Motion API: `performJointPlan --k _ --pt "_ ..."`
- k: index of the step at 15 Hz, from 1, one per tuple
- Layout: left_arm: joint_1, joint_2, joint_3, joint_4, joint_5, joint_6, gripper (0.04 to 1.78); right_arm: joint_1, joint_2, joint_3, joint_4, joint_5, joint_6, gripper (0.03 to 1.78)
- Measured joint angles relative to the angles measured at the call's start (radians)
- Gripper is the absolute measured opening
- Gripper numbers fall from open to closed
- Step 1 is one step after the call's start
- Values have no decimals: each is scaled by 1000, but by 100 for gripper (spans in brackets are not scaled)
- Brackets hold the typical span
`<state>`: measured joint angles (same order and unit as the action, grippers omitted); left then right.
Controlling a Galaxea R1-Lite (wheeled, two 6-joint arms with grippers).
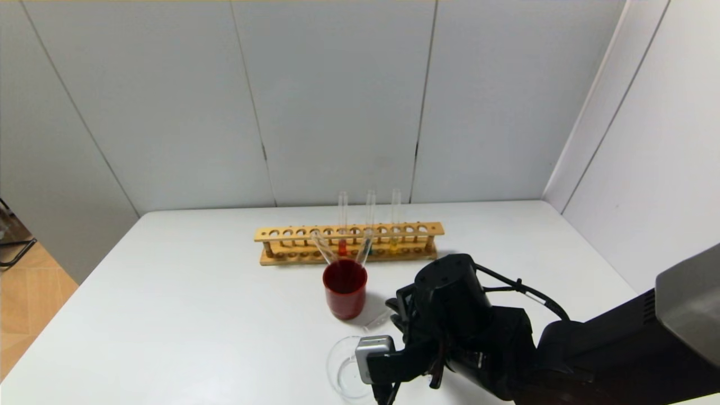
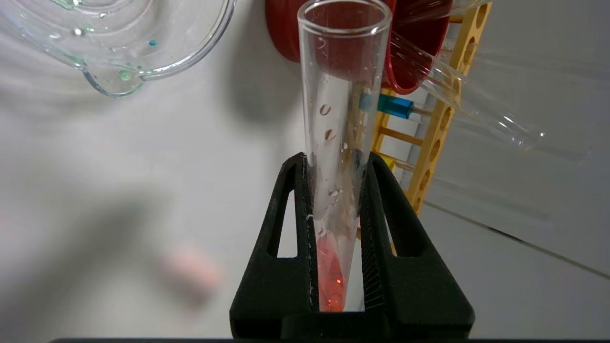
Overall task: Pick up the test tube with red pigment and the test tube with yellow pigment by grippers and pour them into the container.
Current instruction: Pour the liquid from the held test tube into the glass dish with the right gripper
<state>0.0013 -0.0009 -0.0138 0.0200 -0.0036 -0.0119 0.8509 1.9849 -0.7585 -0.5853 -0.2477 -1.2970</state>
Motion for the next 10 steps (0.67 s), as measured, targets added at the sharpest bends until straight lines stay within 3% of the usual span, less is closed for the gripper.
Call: performJointPlan --k 3,6,10 --pt "0 0 0 0 0 0 175 4 4 3 0 -10 -25 34" --pt "0 0 0 0 -1 0 175 7 10 1 -1 -58 -61 34" --pt "0 0 0 0 -1 0 175 17 14 -2 -1 -65 -98 34"
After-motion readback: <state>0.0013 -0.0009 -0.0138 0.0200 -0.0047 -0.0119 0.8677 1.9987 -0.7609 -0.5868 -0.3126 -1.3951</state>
